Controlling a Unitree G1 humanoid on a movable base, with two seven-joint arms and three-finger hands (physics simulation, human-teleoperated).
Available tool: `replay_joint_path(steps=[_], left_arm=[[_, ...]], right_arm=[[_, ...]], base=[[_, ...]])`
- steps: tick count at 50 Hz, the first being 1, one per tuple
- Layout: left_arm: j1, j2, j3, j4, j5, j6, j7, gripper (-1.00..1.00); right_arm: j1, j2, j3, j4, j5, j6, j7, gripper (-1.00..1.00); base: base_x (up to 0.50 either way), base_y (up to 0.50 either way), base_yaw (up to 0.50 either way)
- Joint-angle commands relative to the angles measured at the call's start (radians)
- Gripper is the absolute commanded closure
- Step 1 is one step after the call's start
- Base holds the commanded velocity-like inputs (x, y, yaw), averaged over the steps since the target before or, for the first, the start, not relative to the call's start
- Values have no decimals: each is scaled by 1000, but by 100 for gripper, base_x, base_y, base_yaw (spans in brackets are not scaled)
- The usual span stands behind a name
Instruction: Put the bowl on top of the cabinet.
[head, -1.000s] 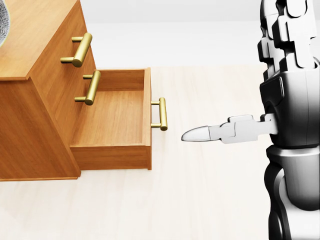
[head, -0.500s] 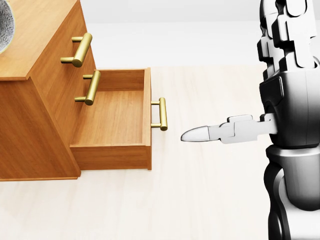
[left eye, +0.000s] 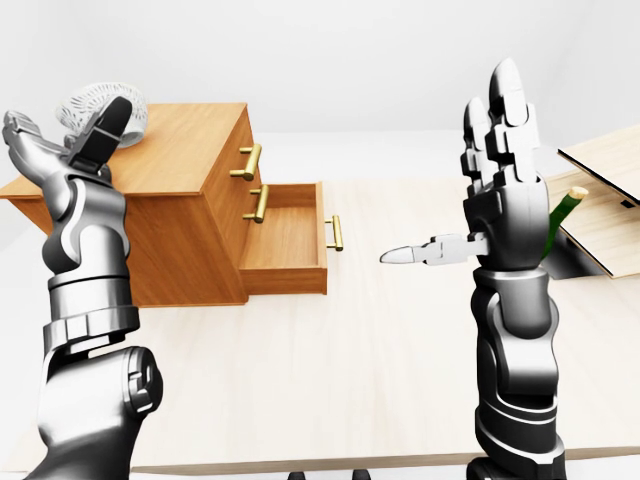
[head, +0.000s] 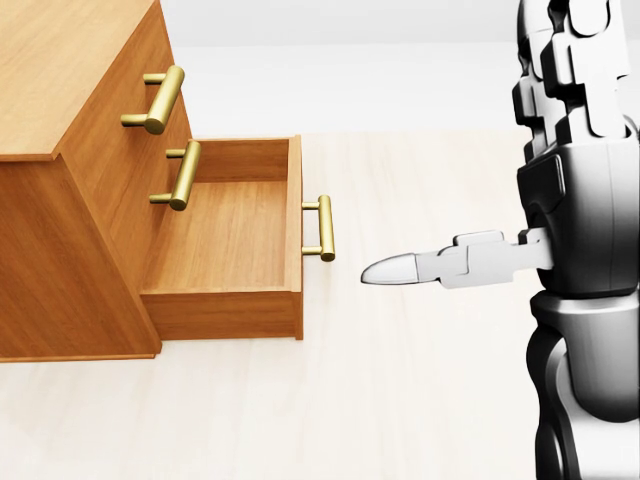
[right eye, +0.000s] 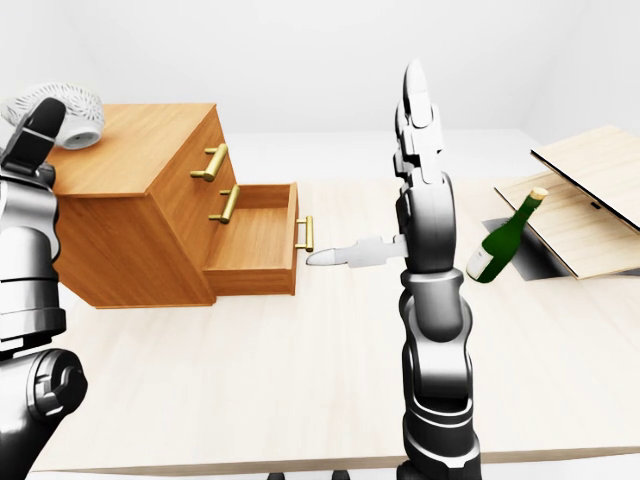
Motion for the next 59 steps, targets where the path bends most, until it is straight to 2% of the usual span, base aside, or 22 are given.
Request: replay_joint_path(steps=[1,9,16,20,29,33,43,45,48,55,57,58,59], left_arm=[[44,11,35,-89,-39,0,0,-100],[12,29,53,-238,-147,0,0,-100],[-53,61,62,-346,-285,0,0,-100],[-83,84,51,-386,-368,0,0,-100],[-148,148,18,-458,-491,0,0,-100],[-189,167,16,-479,-589,0,0,-100],[-266,245,-40,-549,-873,0,0,-100],[-263,260,-53,-575,-914,0,0,-100],[-226,267,-65,-660,-1030,0,0,-100],[-185,332,-86,-783,-1193,0,0,-100],[-178,338,-93,-817,-1221,0,0,-100],[-200,338,-102,-819,-1224,0,0,-100],[-176,327,-96,-853,-1225,0,0,-100]], right_arm=[[3,1,1,5,0,0,1,-100],[0,-1,-5,11,4,0,0,-100],[0,-4,-9,18,9,0,-2,-100],[2,-3,-7,19,9,0,-3,-100],[-7,-8,-13,-11,12,0,0,-100],[-8,-8,-12,-12,13,0,-1,-100],[-8,-8,-10,-4,14,0,-3,-100],[-8,-7,-11,-2,15,0,-3,-100],[-8,-3,-5,-16,15,0,-5,-100],[-15,1,5,-37,12,0,-5,-100],[-19,1,9,-54,10,0,-5,-100],[-22,2,9,-60,12,0,-3,-100],[-24,2,9,-72,12,0,-2,-100]], base=[[0,0,0],[0,0,0],[0,0,0],[0,0,0],[0,0,0],[0,0,0],[0,0,0],[0,0,0],[0,0,0],[0,0,0],[0,0,0],[0,0,0],[0,0,0]])
